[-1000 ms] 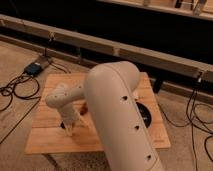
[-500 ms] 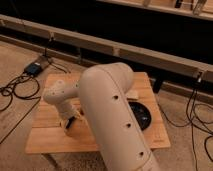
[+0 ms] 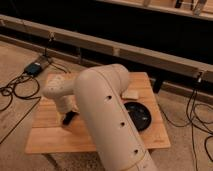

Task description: Push the eraser across the table

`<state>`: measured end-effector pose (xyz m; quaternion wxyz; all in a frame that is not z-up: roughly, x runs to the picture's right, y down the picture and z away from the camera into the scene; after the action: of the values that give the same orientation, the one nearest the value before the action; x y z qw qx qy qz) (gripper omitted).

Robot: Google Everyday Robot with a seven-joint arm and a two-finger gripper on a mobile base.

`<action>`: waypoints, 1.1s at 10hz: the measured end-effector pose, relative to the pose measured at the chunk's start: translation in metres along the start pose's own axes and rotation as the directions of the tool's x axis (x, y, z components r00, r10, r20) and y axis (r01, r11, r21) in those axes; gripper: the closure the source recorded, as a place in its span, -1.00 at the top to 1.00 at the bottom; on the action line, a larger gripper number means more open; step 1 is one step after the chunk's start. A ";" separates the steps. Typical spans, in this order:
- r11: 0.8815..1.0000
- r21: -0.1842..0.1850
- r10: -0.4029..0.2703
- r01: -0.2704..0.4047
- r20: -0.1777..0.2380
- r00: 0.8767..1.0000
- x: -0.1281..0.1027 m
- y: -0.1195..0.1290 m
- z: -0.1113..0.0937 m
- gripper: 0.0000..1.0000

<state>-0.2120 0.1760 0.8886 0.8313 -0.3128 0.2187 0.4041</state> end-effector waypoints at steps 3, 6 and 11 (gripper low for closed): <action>1.000 -0.024 -0.003 0.004 0.017 1.000 -0.017 -0.002 0.001 0.30; 0.999 -0.044 0.002 0.000 0.033 0.999 -0.033 -0.004 0.002 0.30; 0.997 -0.069 -0.032 0.036 0.067 0.997 -0.061 0.012 -0.013 0.30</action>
<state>-0.2589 0.1398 0.9126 0.8333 -0.3320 0.1717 0.4074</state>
